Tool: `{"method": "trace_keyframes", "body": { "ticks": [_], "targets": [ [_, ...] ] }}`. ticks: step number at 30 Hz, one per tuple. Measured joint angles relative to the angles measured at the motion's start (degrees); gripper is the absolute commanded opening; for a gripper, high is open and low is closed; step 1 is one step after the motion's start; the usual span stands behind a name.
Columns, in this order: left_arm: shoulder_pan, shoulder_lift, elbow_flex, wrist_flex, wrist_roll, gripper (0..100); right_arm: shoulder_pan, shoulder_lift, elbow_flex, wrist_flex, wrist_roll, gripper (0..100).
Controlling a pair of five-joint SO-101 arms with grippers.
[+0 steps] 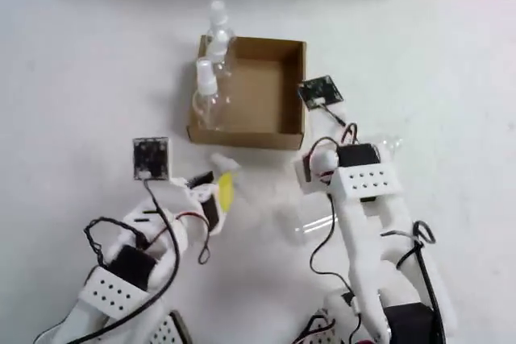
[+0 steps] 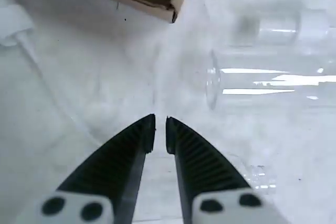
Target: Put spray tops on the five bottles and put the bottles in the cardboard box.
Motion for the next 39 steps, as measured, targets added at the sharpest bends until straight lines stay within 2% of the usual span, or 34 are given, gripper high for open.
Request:
{"method": "trace_keyframes", "body": {
  "ticks": [3,8,12,21,27,35,39],
  "targets": [
    [0.53,0.0,0.0,-1.93,7.21,13,0.0,0.0,0.18,0.0,0.0,1.7],
    [0.53,1.14,0.0,-5.63,14.51,13,0.0,0.0,0.18,0.0,0.0,1.7],
    [0.53,9.14,-2.2,-7.3,16.0,14,0.0,0.0,0.18,0.0,0.0,1.7],
    [-5.19,40.88,-19.6,-7.65,22.15,14,0.0,0.0,0.18,0.0,0.0,1.7],
    [-5.89,58.73,-29.1,-7.65,25.67,14,0.18,0.0,0.18,0.0,0.0,1.7],
    [-5.89,62.51,-31.74,-7.65,25.93,14,0.53,0.0,0.18,0.0,0.0,1.7],
    [-5.36,62.51,-31.82,-7.65,25.93,24,0.53,0.0,0.18,0.0,0.09,1.7]
  ]
}}
